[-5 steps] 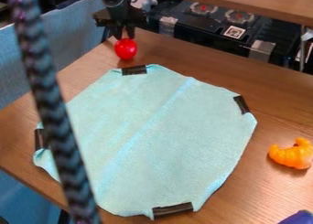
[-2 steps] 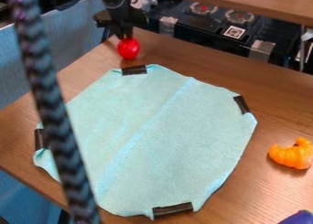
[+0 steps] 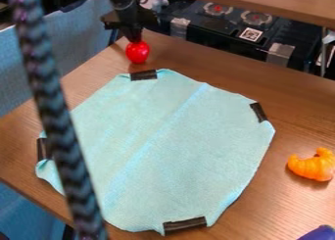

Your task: Put the blue figure on the top edge of the cloth

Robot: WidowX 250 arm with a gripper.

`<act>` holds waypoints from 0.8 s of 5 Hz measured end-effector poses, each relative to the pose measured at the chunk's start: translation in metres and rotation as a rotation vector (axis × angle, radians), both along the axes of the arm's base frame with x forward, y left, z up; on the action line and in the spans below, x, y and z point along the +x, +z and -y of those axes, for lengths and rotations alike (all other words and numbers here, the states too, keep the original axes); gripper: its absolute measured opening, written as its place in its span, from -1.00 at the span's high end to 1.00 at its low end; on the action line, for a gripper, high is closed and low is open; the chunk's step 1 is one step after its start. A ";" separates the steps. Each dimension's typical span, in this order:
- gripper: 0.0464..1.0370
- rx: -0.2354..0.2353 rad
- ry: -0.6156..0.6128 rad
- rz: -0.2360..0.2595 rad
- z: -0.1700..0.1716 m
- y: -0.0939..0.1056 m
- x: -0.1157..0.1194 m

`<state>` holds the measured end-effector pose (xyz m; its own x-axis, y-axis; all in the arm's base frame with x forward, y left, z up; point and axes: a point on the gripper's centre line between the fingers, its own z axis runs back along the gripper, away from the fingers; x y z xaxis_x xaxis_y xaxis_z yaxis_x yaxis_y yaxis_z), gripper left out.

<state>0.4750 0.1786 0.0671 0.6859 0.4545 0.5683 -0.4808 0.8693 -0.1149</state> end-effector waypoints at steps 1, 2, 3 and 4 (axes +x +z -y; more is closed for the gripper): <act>0.99 -0.047 -0.013 0.007 0.006 0.002 0.000; 0.99 -0.087 -0.022 0.048 0.007 0.019 -0.003; 0.99 -0.096 -0.056 0.059 0.013 0.028 -0.011; 0.99 -0.099 -0.102 0.044 0.026 0.024 -0.029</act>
<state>0.4463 0.1528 0.0912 0.7068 0.4387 0.5549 -0.3831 0.8969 -0.2212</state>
